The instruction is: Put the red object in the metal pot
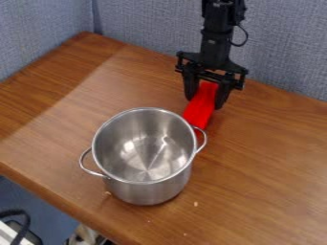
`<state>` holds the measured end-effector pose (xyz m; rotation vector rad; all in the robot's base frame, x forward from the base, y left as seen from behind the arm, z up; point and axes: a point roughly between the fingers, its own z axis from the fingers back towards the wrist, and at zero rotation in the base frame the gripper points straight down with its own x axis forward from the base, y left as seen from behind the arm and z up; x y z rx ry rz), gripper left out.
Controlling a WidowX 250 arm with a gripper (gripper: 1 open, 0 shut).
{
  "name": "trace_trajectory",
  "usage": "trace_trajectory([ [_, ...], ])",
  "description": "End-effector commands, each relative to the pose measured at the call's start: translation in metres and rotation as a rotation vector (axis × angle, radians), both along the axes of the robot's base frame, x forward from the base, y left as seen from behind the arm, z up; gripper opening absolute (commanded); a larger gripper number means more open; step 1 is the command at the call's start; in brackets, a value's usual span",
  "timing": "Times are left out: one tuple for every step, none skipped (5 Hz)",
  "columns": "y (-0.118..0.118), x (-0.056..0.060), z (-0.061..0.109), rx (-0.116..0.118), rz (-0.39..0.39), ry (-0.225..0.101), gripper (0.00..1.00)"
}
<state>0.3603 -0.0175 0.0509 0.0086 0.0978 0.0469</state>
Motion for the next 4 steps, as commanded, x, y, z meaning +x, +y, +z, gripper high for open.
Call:
trace_trajectory([
  [-0.0048,0.0101,0.0432,-0.001,-0.017,-0.126,0.0],
  [-0.0053,0.0098,0.0457,-0.001,-0.018,-0.131,0.0],
  [-0.0068,0.0108,0.048,-0.004,-0.018,-0.139,0.0],
  [-0.0085,0.0117,0.0502,-0.007,-0.019,-0.148,0.0],
])
